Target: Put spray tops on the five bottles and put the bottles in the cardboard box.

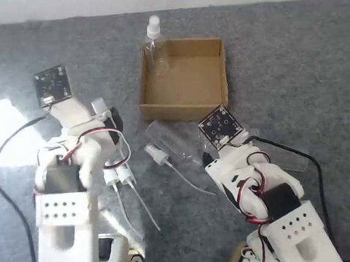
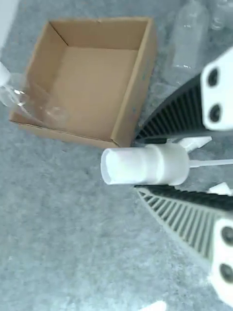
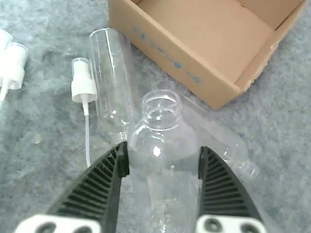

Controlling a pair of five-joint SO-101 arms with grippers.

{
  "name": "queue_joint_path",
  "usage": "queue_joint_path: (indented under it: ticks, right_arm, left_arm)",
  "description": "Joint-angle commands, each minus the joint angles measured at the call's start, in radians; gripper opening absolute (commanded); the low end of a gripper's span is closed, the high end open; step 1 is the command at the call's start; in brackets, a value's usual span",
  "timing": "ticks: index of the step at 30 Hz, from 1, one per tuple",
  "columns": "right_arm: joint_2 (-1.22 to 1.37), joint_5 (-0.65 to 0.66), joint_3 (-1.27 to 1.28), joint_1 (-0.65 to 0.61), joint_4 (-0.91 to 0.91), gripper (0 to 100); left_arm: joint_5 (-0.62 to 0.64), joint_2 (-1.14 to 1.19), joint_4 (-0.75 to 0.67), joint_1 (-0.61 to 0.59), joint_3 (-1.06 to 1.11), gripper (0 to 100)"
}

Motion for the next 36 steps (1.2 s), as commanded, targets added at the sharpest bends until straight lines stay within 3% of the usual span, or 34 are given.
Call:
queue_joint_path:
  ticks: [1,7,18,29,36]
  right_arm:
    - [-0.022,-0.017,-0.009,-0.038,-0.022,11.6]
    - [-0.024,-0.092,-0.011,-0.085,-0.087,11.7]
    - [-0.024,-0.089,-0.011,-0.117,-0.199,11.7]
    - [-0.013,-0.084,-0.005,-0.226,-0.351,11.3]
    - [-0.012,-0.084,0.031,-0.291,-0.386,11.2]
  left_arm:
    - [0.000,-0.098,-0.031,-0.006,-0.012,5]
    - [0.003,-0.175,-0.061,-0.006,-0.010,5]
    - [0.055,-0.316,-0.103,-0.006,-0.012,5]
    - [0.080,-0.502,-0.115,-0.008,-0.012,5]
    - [0.180,-0.569,-0.117,-0.117,-0.010,5]
